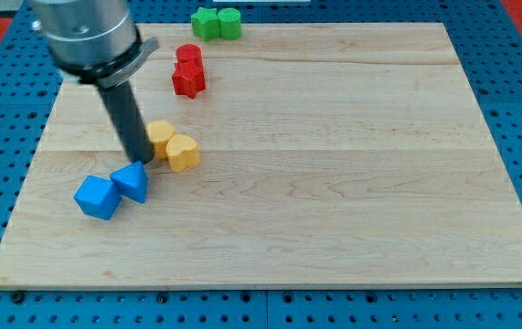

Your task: Push the yellow heart and yellow hexagon closer to the red star

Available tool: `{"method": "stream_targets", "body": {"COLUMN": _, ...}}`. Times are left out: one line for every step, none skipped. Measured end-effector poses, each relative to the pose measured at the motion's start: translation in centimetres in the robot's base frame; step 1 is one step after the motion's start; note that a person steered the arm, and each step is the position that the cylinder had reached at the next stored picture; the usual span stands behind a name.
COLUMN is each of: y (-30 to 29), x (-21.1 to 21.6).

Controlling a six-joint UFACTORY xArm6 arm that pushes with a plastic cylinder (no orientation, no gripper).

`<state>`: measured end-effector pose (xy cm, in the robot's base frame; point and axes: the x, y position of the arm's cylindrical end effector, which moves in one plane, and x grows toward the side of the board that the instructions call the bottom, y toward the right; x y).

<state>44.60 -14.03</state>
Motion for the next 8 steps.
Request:
{"method": "stream_targets", "body": {"y": 0.9, "x": -2.8}}
{"method": "stream_targets", "body": {"y": 0.8, "x": -2.4}}
{"method": "stream_targets", "body": {"y": 0.5, "x": 0.2}}
{"method": "stream_targets", "body": {"y": 1.9, "x": 2.3}}
{"method": "stream_targets", "body": {"y": 2.3, "x": 4.5}}
{"method": "stream_targets", "body": {"y": 3.0, "x": 5.3}}
{"method": "stream_targets", "body": {"y": 3.8, "x": 3.8}}
{"method": "stream_targets", "body": {"y": 3.8, "x": -0.6}}
